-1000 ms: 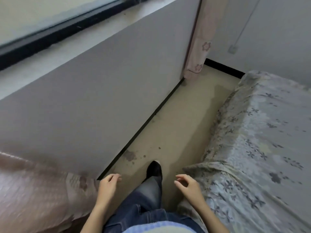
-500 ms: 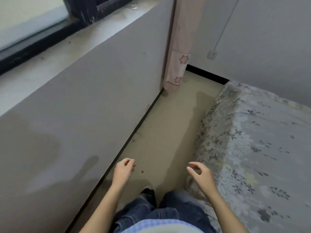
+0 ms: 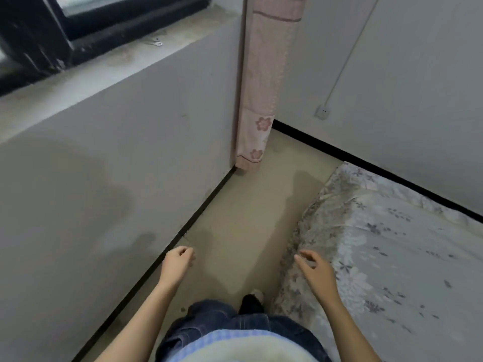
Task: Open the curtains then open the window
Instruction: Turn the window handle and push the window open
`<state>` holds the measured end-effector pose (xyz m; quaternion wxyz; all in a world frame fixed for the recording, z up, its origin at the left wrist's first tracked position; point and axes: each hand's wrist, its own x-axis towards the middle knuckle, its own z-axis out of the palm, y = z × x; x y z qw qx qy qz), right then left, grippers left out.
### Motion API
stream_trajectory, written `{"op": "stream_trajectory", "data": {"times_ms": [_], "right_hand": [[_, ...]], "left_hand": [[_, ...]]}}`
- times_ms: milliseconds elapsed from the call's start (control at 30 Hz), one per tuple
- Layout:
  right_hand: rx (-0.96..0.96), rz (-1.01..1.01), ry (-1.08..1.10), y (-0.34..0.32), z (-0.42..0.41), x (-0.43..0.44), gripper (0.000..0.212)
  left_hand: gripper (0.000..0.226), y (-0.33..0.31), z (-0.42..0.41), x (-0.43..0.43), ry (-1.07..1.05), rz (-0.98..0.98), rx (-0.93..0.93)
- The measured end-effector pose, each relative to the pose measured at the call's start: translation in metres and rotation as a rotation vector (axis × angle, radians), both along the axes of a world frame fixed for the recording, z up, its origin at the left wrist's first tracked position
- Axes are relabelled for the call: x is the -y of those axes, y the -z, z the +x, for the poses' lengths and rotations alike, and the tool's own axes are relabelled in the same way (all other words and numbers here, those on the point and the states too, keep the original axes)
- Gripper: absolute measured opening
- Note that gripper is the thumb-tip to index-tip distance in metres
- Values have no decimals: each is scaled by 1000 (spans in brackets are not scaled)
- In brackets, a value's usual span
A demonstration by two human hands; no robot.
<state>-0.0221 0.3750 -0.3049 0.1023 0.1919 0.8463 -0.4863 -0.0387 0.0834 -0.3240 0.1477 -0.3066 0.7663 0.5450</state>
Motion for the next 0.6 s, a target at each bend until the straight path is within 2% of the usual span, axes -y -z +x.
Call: {"op": "stream_trajectory", "data": {"times_ms": [133,200,267,367,433,500,600], "right_hand": [[15,-7,-96,6,-54,-24,24],[52,2,-175,17,-72,-18,21],[80,14,-293,29,-85,-6,19],[116,58,-477,34,-120,12,24],[92,85,-509,35,-158,20,26],[56,101,-512,33,-200,29,25],[6,104,-542,30,-259,45,25]], "left_hand": [[18,-24,-37,-84,197,59,-47],[17,-21,-44,-96,295,-6,-34],[20,-18,-50,-82,174,-27,2],[19,-15,-62,-43,-216,15,23],[19,-10,-75,-16,-398,6,11],[22,2,-91,5,-511,9,19],[28,12,-132,20,-560,38,33]]}}
